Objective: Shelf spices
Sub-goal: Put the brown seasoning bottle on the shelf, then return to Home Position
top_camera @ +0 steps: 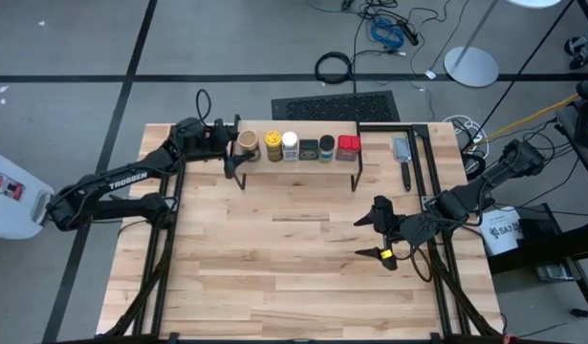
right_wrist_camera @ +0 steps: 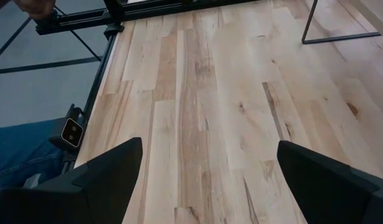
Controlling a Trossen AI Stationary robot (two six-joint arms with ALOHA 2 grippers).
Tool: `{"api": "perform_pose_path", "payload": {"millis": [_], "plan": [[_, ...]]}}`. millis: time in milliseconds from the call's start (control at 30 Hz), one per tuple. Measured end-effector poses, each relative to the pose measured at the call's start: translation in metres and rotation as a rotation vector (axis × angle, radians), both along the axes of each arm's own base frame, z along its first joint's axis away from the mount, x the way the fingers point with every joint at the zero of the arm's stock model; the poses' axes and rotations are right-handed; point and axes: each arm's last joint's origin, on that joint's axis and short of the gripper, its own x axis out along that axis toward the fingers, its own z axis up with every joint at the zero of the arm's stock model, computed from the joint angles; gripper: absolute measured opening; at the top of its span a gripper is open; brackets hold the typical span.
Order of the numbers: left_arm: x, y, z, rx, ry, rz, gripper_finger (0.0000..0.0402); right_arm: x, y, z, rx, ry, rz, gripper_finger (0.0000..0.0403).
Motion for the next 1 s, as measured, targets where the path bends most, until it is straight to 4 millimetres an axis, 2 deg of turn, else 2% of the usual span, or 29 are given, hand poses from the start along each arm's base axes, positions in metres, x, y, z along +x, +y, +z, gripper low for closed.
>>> {"api": "perform_pose_path", "payload": {"millis": [533,1000], "plan": [[-0.004,-0.002,0.007,0.032,-0.024,0.03,0.0331,0.0,0.0,0.0,0.0,0.0,0.0,0.0361],[-0.024,-0.019,0.035,0.053,-0.17,0.086,0.0332,0.0,0.0,0.0,-0.015,0.0,0.009,0.0361]]}}
